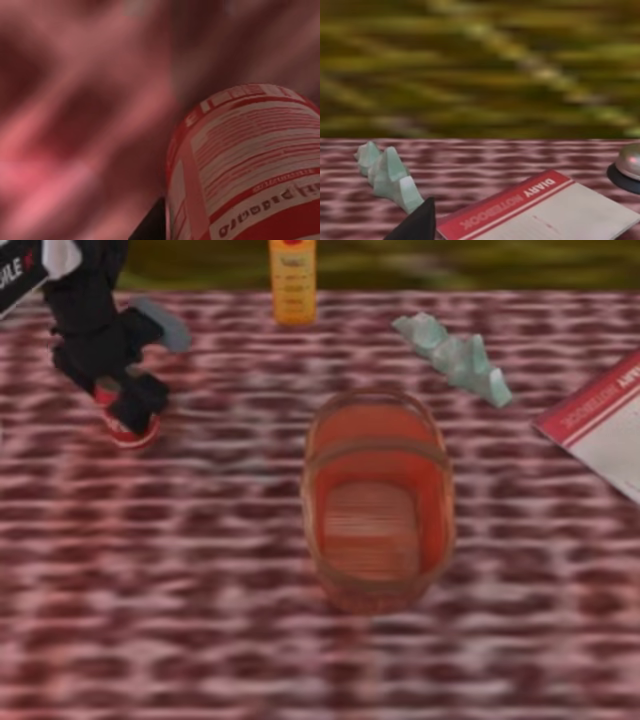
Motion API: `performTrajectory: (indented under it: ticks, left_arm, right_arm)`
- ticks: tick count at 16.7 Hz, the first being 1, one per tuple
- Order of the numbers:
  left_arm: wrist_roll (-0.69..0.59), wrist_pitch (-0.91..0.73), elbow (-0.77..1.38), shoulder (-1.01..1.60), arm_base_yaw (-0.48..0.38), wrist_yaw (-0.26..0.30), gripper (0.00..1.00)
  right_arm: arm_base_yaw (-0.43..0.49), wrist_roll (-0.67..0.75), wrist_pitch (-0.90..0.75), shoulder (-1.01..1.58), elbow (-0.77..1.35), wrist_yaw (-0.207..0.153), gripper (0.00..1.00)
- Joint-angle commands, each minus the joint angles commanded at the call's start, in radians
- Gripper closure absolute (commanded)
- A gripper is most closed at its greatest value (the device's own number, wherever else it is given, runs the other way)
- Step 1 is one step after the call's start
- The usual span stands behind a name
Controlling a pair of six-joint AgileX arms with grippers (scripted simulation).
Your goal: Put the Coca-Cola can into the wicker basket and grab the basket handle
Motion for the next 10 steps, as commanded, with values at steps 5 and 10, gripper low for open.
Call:
performTrajectory:
  ticks: [5,10]
  left_arm:
    - [-0.099,0.286,-0.191,-0.028,-0.022,0.195,1.0]
    - [-0.225,0.744,-0.402,-0.149,-0.061,0.476,1.0]
  right_arm:
    - [0.0,0.0,0.0,0.0,0.0,0.0,0.0]
    - [0.0,0.0,0.0,0.0,0.0,0.0,0.0]
